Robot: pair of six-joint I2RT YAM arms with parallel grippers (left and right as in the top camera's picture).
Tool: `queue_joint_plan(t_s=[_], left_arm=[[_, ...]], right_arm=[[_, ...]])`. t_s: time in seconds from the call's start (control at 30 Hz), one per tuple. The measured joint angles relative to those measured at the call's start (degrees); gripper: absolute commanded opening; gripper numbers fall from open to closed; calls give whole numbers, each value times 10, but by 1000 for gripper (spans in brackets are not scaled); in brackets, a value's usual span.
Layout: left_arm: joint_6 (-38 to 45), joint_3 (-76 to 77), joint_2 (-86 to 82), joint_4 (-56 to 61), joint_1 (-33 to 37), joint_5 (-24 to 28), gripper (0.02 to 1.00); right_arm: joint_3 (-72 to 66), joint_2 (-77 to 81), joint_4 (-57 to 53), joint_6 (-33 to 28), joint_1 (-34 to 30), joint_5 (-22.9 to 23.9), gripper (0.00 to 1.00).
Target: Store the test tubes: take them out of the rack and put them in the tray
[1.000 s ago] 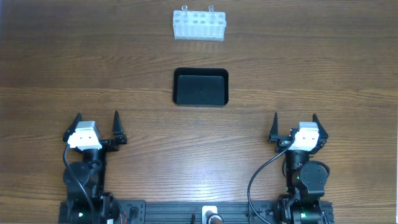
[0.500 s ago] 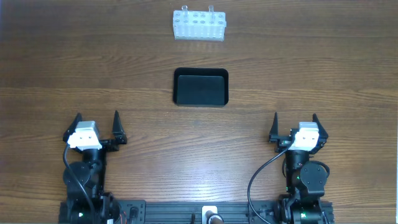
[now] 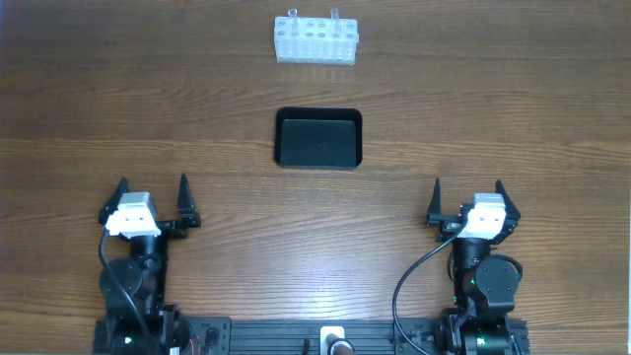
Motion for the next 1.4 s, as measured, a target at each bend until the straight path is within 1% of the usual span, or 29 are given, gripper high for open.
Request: queue_joint_plan(t_s=[0.13, 0.23, 0.5, 0.73, 0.97, 1.1, 1.17, 1.3, 1.4], left_arm=[[0, 6, 4, 9, 0, 2, 998], [0, 41, 31, 5, 0, 2, 998], [0, 259, 193, -38, -3, 7, 998], [0, 457, 368, -127, -57, 15, 998], [-7, 562, 503, -176, -111, 17, 996], [-36, 601, 588, -198, -141, 19, 998], [-70, 620, 630, -203, -153, 17, 998], [-149, 669, 713, -210, -168, 0, 991], [-181, 708, 775, -213, -181, -11, 996]], right_arm=[[0, 0, 0, 0, 0, 0, 991], [0, 0, 0, 0, 0, 0, 993], [0, 0, -1, 0, 0, -1, 991], [0, 0, -1, 0, 0, -2, 993], [0, 0, -1, 0, 0, -2, 991], [0, 0, -1, 0, 0, -2, 993], [0, 0, -1, 0, 0, -2, 993], [0, 0, -1, 0, 0, -2, 991], [0, 0, -1, 0, 0, -2, 991]])
